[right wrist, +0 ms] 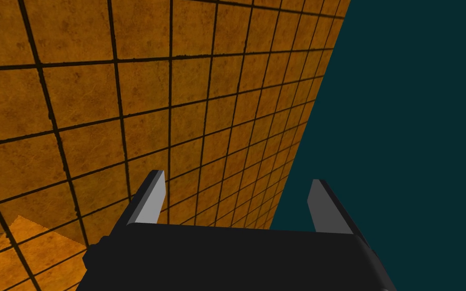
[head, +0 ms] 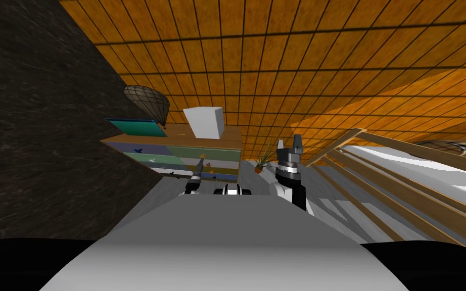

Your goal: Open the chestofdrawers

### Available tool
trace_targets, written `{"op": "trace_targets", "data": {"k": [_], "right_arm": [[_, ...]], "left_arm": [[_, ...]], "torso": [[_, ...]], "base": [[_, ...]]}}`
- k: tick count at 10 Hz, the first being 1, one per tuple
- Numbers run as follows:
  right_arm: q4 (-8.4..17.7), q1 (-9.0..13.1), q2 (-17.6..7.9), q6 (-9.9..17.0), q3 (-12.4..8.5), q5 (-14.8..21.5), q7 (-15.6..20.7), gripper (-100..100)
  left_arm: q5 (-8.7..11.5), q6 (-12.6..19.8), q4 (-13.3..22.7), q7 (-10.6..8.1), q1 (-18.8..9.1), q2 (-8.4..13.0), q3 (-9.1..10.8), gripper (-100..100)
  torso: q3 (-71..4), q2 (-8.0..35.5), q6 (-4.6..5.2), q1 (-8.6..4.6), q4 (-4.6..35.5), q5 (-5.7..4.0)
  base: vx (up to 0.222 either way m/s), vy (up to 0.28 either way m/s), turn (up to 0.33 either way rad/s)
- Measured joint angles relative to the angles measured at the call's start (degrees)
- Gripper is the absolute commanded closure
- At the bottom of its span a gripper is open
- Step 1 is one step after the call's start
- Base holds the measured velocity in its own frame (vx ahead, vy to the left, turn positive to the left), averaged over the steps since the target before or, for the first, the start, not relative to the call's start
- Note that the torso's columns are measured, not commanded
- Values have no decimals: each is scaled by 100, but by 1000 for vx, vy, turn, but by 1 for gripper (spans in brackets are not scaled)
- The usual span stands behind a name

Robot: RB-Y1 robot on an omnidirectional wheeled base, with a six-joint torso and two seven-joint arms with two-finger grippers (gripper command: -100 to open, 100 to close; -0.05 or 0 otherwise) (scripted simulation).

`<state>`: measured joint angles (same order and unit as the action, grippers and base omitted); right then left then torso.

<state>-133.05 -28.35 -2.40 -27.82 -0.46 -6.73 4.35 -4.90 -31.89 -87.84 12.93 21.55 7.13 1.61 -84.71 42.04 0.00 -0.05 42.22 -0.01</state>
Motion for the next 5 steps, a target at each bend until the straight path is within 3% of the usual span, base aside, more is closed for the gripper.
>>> {"op": "trace_targets", "data": {"k": [3, 5], "right_arm": [[0, 2, 0, 0, 0, 0, 0, 0], [1, 2, 0, 1, 0, 0, 0, 0]], "left_arm": [[15, 123, -4, -14, -41, -357, 10, -100], [19, 188, -76, -18, -44, -360, 17, -100]], "torso": [[35, 57, 0, 10, 16, 3], [14, 21, 0, 6, 7, 1]], "base": [[35, 1, -1], [75, 1, -24]]}}
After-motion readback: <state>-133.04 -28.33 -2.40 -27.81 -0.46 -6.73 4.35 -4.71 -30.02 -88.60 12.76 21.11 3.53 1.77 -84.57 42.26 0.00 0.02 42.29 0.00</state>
